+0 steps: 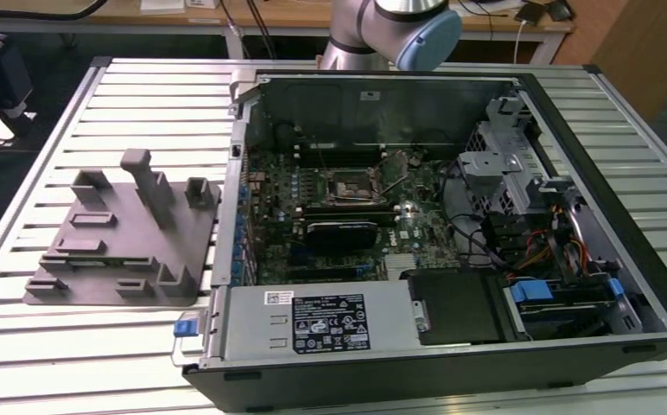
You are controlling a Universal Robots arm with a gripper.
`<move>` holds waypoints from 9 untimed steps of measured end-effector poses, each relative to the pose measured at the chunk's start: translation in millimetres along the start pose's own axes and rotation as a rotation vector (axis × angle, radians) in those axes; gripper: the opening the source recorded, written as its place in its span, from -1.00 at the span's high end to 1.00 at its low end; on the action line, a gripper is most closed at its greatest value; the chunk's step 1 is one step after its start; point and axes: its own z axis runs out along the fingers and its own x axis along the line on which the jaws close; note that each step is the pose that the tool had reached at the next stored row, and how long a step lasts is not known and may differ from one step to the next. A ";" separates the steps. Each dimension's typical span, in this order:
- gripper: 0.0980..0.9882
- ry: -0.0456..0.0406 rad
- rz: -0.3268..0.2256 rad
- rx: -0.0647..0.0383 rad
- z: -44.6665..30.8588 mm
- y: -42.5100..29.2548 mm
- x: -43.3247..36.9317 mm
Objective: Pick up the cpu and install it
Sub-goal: 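Pick up the cpu and move it towards the insertion slot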
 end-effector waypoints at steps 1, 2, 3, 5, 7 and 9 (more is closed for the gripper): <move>0.00 0.0001 0.000 0.000 0.0 0.0 0.0; 0.00 0.0001 0.000 0.000 -0.1 0.0 0.0; 0.00 0.0003 0.000 0.000 -0.2 0.0 0.0; 0.00 0.0004 0.000 0.000 -0.3 0.1 -1.2; 0.00 0.0002 0.000 0.000 0.0 0.3 -3.2; 0.00 0.0002 0.000 0.000 0.0 0.6 -5.9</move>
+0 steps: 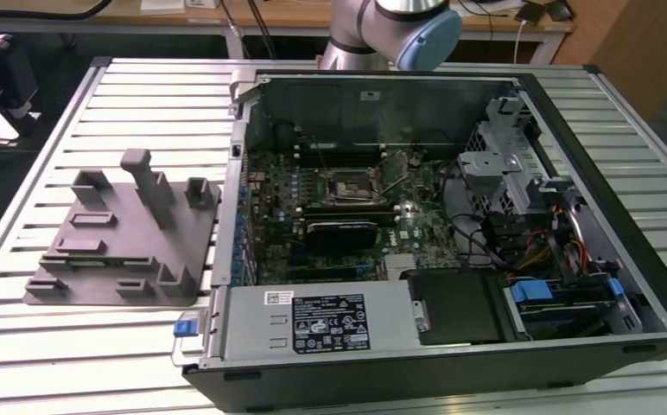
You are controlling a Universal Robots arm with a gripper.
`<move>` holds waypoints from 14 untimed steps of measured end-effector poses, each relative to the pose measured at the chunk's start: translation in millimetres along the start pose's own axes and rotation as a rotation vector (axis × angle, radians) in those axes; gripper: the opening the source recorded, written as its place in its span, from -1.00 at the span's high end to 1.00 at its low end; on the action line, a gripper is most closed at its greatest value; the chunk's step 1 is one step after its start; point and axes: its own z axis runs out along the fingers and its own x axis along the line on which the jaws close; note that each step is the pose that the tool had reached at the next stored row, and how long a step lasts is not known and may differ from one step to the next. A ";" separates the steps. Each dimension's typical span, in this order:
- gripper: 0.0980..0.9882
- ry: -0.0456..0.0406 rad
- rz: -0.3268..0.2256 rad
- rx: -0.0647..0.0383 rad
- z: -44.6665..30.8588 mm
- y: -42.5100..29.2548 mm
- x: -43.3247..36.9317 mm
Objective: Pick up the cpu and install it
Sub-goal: 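Pick up the cpu and move it towards the insertion slot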
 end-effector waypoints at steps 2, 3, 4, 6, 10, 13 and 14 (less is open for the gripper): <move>0.00 -0.0001 0.000 0.000 0.1 0.2 -1.7; 0.00 0.0000 0.000 0.000 0.1 0.2 -2.8; 0.00 0.0001 0.000 0.000 0.1 0.4 -4.2; 0.00 0.0000 0.000 0.000 0.3 0.7 -7.6; 0.00 0.0000 0.000 0.000 0.5 1.4 -15.4; 0.00 0.0001 0.000 0.000 0.7 2.0 -21.9; 0.00 0.0001 0.000 0.000 0.8 2.3 -24.2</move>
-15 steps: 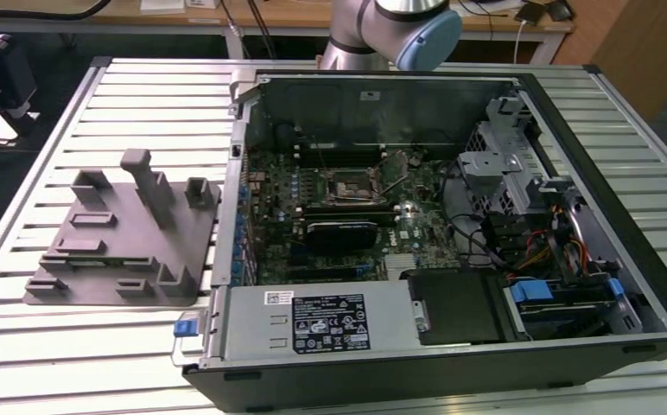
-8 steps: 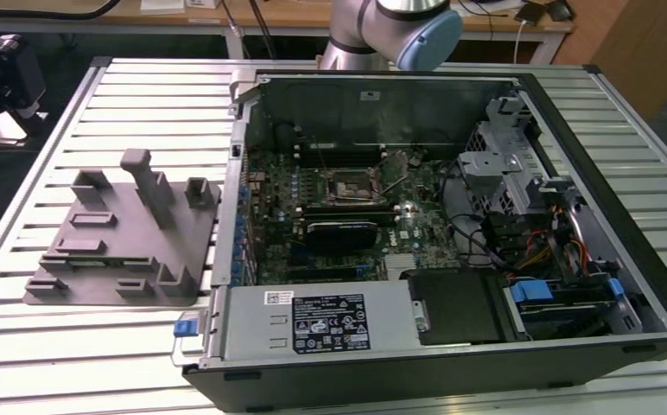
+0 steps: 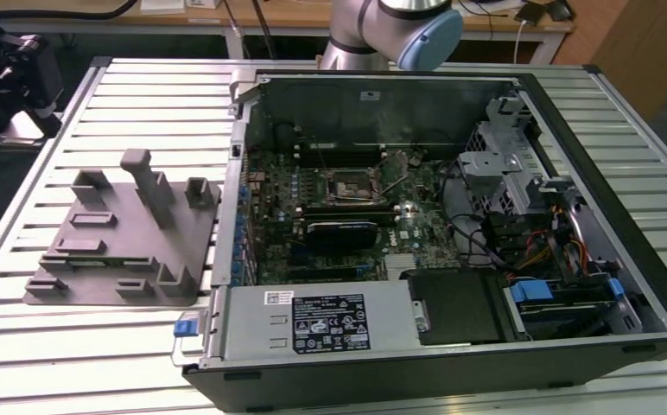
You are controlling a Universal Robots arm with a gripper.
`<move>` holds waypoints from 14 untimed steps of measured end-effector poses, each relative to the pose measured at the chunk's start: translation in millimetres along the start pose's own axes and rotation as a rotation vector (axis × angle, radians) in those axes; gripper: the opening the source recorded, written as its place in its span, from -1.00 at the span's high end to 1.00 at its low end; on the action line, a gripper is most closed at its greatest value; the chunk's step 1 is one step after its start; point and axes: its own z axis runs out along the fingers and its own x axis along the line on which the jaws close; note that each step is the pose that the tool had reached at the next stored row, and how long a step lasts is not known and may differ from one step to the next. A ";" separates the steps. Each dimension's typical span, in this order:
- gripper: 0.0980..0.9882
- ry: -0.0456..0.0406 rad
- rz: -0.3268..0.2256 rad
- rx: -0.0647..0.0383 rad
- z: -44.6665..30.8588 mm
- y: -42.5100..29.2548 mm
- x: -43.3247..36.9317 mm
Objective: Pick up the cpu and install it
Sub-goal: 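Pick up the cpu and move it towards the insertion slot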
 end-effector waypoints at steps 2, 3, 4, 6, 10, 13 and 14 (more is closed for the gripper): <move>0.00 0.0000 0.000 0.000 0.2 0.4 -4.7; 0.00 -0.0001 0.000 0.000 0.3 0.7 -7.1; 0.00 0.0000 0.000 0.000 0.3 0.9 -9.4; 0.00 0.0000 0.000 0.000 0.4 1.3 -14.0; 0.00 -0.0001 0.000 0.000 0.8 2.2 -23.3; 0.00 0.0001 0.000 0.000 0.9 2.8 -29.5; 0.00 0.0000 0.000 0.000 1.0 3.0 -31.5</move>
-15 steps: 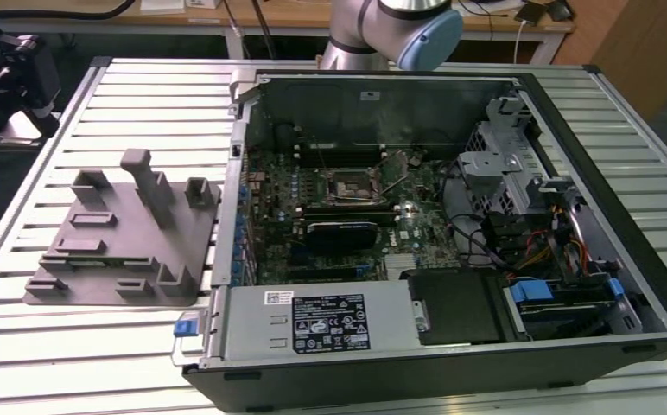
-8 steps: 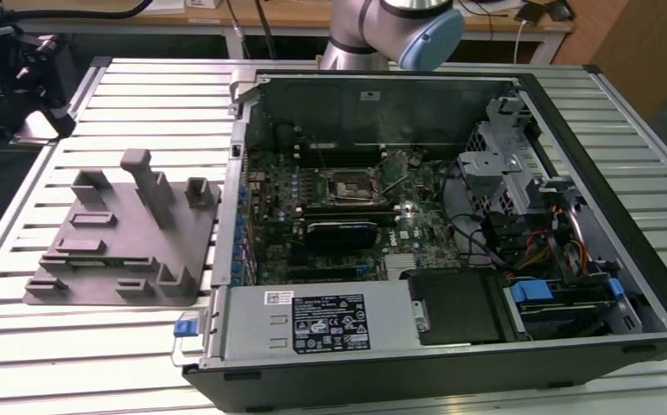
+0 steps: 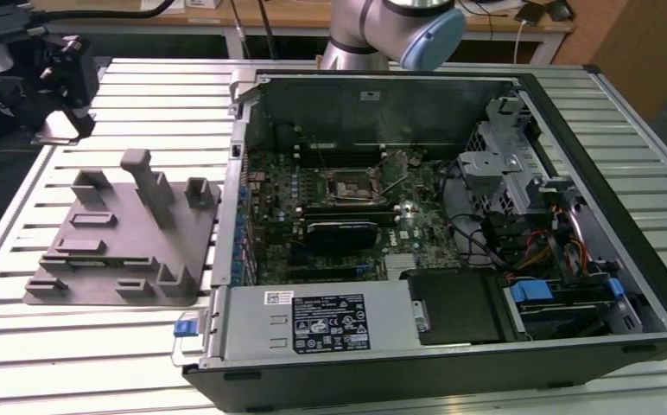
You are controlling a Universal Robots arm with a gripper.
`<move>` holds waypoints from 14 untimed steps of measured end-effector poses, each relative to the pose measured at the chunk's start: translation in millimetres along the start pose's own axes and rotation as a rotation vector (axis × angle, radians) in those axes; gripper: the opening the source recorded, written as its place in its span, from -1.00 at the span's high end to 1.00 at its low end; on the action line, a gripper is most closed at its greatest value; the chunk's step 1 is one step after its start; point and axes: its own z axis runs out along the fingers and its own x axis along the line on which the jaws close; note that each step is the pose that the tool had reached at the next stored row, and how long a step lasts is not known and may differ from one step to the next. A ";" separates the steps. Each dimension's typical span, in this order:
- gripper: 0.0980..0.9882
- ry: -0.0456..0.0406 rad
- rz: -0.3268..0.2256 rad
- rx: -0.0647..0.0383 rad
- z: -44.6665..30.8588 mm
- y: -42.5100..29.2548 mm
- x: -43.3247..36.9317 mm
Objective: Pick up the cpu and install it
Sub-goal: 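Pick up the cpu and move it towards the insertion slot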
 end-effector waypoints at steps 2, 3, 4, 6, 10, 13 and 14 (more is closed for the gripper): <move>0.00 0.0000 0.000 0.000 0.2 0.4 -4.2; 0.00 0.0000 0.000 0.000 0.2 0.6 -6.4; 0.00 -0.0001 0.000 0.000 0.3 0.8 -8.4; 0.00 0.0000 0.000 0.000 0.4 1.1 -12.3; 0.00 0.0000 0.000 0.000 0.7 1.9 -19.9; 0.00 0.0000 0.000 0.000 0.8 2.4 -25.1; 0.00 0.0000 0.000 0.000 0.9 2.5 -26.7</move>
